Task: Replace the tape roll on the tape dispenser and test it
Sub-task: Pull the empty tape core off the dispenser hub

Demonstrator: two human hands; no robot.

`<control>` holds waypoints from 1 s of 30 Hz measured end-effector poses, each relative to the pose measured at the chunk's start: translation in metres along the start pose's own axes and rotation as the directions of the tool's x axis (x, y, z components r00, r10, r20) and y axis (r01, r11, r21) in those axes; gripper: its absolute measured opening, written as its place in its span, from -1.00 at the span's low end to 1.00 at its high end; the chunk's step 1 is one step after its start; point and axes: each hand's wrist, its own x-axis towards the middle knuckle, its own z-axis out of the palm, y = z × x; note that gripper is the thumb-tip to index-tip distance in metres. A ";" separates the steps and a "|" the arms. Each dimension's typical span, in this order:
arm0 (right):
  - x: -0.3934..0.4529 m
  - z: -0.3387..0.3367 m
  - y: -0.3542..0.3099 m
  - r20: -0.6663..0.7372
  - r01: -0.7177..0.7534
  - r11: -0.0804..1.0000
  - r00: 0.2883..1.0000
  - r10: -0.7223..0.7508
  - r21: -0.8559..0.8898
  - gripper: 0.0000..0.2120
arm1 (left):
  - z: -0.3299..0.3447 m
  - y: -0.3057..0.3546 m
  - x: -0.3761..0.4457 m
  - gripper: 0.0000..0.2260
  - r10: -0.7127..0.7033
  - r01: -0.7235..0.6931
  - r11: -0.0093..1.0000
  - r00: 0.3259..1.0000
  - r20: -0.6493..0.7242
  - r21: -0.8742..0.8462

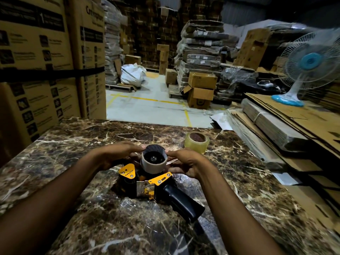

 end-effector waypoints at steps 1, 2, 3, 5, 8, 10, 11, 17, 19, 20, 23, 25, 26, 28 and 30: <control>-0.001 0.000 0.000 0.007 -0.003 1.000 1.000 0.003 0.000 -0.73 | 0.001 0.001 -0.001 -0.72 0.003 -0.003 1.000 1.000 0.004 -0.002; -0.002 0.000 -0.001 0.013 -0.005 1.000 1.000 0.005 -0.003 -0.74 | 0.002 0.001 -0.003 -0.72 0.009 -0.009 1.000 1.000 0.017 -0.002; -0.002 0.001 -0.001 0.021 -0.006 1.000 1.000 0.006 -0.005 -0.74 | 0.003 0.003 -0.005 -0.73 0.017 -0.017 1.000 0.999 0.028 -0.005; -0.002 0.003 -0.003 0.035 -0.006 1.000 0.999 0.006 -0.009 -0.69 | 0.003 0.002 -0.007 -0.72 0.034 -0.033 0.999 0.999 0.022 -0.040; -0.002 0.006 -0.004 0.054 -0.008 1.000 0.999 0.008 0.001 -0.75 | 0.000 -0.002 -0.007 -0.58 0.054 -0.050 0.995 0.998 0.045 -0.088; -0.002 0.005 -0.003 0.065 -0.015 1.000 0.998 0.016 -0.010 -0.79 | -0.001 -0.006 -0.006 -0.60 0.060 -0.055 0.994 0.997 0.052 -0.097; -0.001 0.005 -0.002 0.061 -0.014 1.000 0.998 0.015 -0.014 -0.79 | -0.001 -0.007 -0.005 -0.66 0.063 -0.059 0.993 0.997 0.034 -0.098; -0.007 0.005 0.007 -0.025 0.076 0.997 0.997 -0.075 0.012 -0.78 | 0.005 -0.011 -0.010 -0.58 0.075 -0.078 0.995 0.995 -0.062 -0.056; -0.004 0.005 0.012 -0.056 0.125 0.991 0.991 -0.123 0.045 -0.75 | 0.009 -0.014 -0.010 -0.54 0.120 -0.128 0.990 0.985 -0.127 -0.056; -0.002 0.004 0.015 -0.072 0.143 0.988 0.988 -0.139 0.057 -0.71 | 0.012 -0.016 -0.009 -0.55 0.151 -0.160 0.986 0.977 -0.150 -0.046; 0.001 0.003 0.024 -0.105 0.158 0.978 0.984 -0.144 0.136 -0.57 | 0.021 -0.016 -0.007 -0.62 0.203 -0.216 0.975 0.961 -0.190 -0.050; 0.002 0.003 0.027 -0.103 0.157 0.966 0.985 -0.138 0.205 -0.57 | 0.025 -0.015 -0.007 -0.56 0.219 -0.231 0.972 0.953 -0.210 -0.037; 0.001 0.001 0.026 -0.094 0.159 0.956 0.986 -0.140 0.245 -0.65 | 0.025 -0.015 -0.007 -0.55 0.219 -0.231 0.973 0.950 -0.224 -0.029; 0.000 -0.010 0.024 -0.122 0.180 0.937 0.981 -0.149 0.301 -0.77 | 0.024 -0.018 -0.006 -0.59 0.224 -0.232 0.973 0.946 -0.236 -0.006; -0.002 -0.030 0.025 -0.205 0.219 0.932 0.965 -0.163 0.291 -0.81 | 0.023 -0.024 -0.004 -0.65 0.233 -0.240 0.971 0.939 -0.251 0.003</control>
